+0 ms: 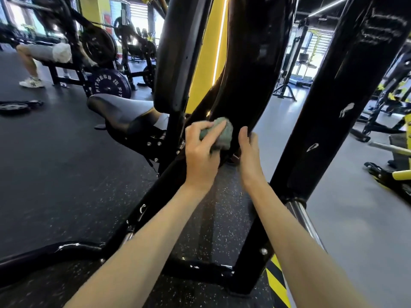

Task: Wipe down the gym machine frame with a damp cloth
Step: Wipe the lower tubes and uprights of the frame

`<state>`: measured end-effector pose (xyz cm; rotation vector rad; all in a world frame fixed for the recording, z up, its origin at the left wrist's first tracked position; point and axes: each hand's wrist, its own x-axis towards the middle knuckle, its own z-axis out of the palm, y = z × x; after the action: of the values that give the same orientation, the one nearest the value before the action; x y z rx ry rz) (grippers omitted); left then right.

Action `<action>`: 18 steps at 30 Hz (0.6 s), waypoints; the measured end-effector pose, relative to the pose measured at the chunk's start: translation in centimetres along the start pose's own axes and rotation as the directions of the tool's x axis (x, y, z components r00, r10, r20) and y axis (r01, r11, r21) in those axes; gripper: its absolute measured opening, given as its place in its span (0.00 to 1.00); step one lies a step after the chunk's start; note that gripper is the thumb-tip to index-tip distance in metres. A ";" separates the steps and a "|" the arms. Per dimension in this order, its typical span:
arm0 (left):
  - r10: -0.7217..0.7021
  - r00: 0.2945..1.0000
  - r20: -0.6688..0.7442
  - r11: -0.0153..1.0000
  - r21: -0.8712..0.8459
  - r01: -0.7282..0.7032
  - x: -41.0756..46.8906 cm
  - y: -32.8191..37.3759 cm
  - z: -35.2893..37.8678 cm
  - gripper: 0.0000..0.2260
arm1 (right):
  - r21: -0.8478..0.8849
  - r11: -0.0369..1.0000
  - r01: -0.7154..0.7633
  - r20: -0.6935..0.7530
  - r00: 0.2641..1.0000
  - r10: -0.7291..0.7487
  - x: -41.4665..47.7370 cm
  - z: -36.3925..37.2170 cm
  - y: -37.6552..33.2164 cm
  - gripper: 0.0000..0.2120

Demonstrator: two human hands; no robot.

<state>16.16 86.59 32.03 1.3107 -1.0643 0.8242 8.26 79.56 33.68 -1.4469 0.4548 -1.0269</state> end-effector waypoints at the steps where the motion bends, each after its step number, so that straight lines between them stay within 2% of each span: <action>1: 0.085 0.995 0.052 0.995 0.039 -0.087 -1.1 -1.1 -0.5 0.19 | 0.030 0.999 -0.016 0.010 1.000 0.016 0.0 0.0 0.1 0.28; 3: 0.263 0.930 0.256 0.952 0.088 -0.294 -4.5 -3.3 -2.2 0.16 | 0.103 0.992 -0.068 0.016 0.998 0.067 0.0 0.1 0.2 0.34; 5: 0.377 0.804 0.460 0.886 0.073 -0.458 -5.4 -4.3 -3.6 0.13 | 0.183 0.975 -0.125 -0.009 0.992 0.129 0.1 -0.1 0.2 0.33; 6: 0.408 0.761 0.503 0.866 0.051 -0.498 -4.4 -4.1 -3.5 0.13 | 0.229 0.963 -0.141 -0.021 0.988 0.150 0.3 -0.3 0.3 0.33; 7: 0.432 0.748 0.504 0.855 0.033 -0.517 -2.6 -3.1 -3.1 0.14 | 0.283 0.947 -0.151 -0.031 0.985 0.167 0.4 -0.4 0.5 0.33; 11: 0.486 0.792 0.370 0.848 0.018 -0.529 5.6 1.5 -0.2 0.14 | 0.455 0.869 -0.196 -0.024 0.972 0.232 1.2 -1.2 1.2 0.30; 12: 0.519 0.768 0.375 0.825 0.014 -0.564 6.4 1.7 0.2 0.13 | 0.482 0.852 -0.205 -0.017 0.970 0.243 1.3 -1.3 1.2 0.29; 13: 0.573 0.716 0.398 0.780 0.004 -0.626 6.5 1.2 0.0 0.11 | 0.499 0.839 -0.215 -0.008 0.968 0.252 1.4 -1.4 1.2 0.30; 14: 0.638 0.631 0.441 0.711 -0.023 -0.703 6.1 0.2 -0.6 0.12 | 0.500 0.838 -0.219 -0.009 0.966 0.258 1.5 -1.5 1.2 0.33; 15: 0.698 0.499 0.514 0.614 -0.071 -0.786 5.5 -0.8 -1.4 0.15 | 0.493 0.841 -0.225 -0.017 0.963 0.268 1.8 -1.7 1.8 0.35; 17: 0.694 0.175 0.699 0.392 -0.163 -0.905 4.9 -2.0 -2.9 0.18 | 0.457 0.854 -0.248 -0.030 0.955 0.294 1.7 -2.0 2.0 0.35; 18: 0.662 0.051 0.748 0.298 -0.200 -0.933 5.2 -2.0 -3.3 0.18 | 0.445 0.859 -0.254 -0.034 0.953 0.300 1.7 -2.1 2.1 0.33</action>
<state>20.25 89.06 36.44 1.2378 -2.6531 1.4473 8.14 76.62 31.98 -0.8986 0.4571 -0.9000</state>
